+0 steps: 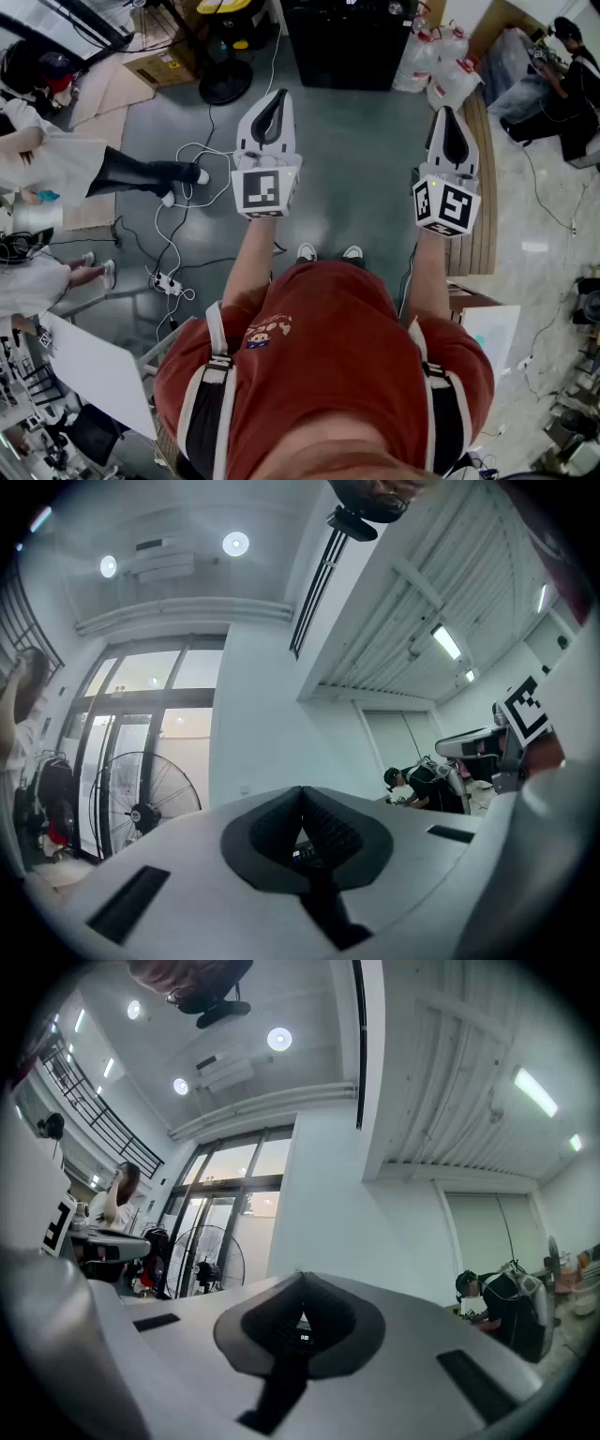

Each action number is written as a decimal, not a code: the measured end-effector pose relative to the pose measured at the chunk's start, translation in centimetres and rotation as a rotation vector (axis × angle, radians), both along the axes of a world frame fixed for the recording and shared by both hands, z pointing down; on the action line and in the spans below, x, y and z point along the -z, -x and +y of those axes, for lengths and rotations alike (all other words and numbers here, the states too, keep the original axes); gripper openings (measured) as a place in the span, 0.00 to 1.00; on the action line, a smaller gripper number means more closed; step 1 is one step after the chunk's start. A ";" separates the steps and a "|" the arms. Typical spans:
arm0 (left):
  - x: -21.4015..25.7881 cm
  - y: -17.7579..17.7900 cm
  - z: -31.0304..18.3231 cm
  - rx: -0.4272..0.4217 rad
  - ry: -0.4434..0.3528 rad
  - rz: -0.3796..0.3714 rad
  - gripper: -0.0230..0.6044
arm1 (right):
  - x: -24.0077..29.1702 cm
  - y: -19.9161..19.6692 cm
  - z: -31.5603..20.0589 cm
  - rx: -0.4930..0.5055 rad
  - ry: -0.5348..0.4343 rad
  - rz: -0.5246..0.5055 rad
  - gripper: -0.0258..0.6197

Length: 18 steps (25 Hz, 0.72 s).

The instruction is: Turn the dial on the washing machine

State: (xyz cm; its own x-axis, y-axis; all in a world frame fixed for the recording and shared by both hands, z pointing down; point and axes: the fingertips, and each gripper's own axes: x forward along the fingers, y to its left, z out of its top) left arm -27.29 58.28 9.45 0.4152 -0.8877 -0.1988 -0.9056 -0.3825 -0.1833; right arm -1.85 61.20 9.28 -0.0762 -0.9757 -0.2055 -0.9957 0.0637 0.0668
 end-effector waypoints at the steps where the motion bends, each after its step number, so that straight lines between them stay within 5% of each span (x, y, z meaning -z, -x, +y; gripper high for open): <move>1: 0.0 -0.4 -0.1 0.000 -0.005 -0.002 0.06 | -0.1 -0.4 -0.1 -0.001 0.000 0.000 0.05; 18: -1.6 -8.8 -1.7 0.009 0.029 0.016 0.06 | -2.2 -8.2 -2.2 0.029 0.020 -0.029 0.05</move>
State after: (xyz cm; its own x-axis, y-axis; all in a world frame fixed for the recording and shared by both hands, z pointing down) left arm -18.46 56.62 11.01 0.4039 -0.8971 -0.1790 -0.9119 -0.3790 -0.1577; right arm 6.32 59.02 11.45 -0.0992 -0.9771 -0.1882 -0.9949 0.0940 0.0364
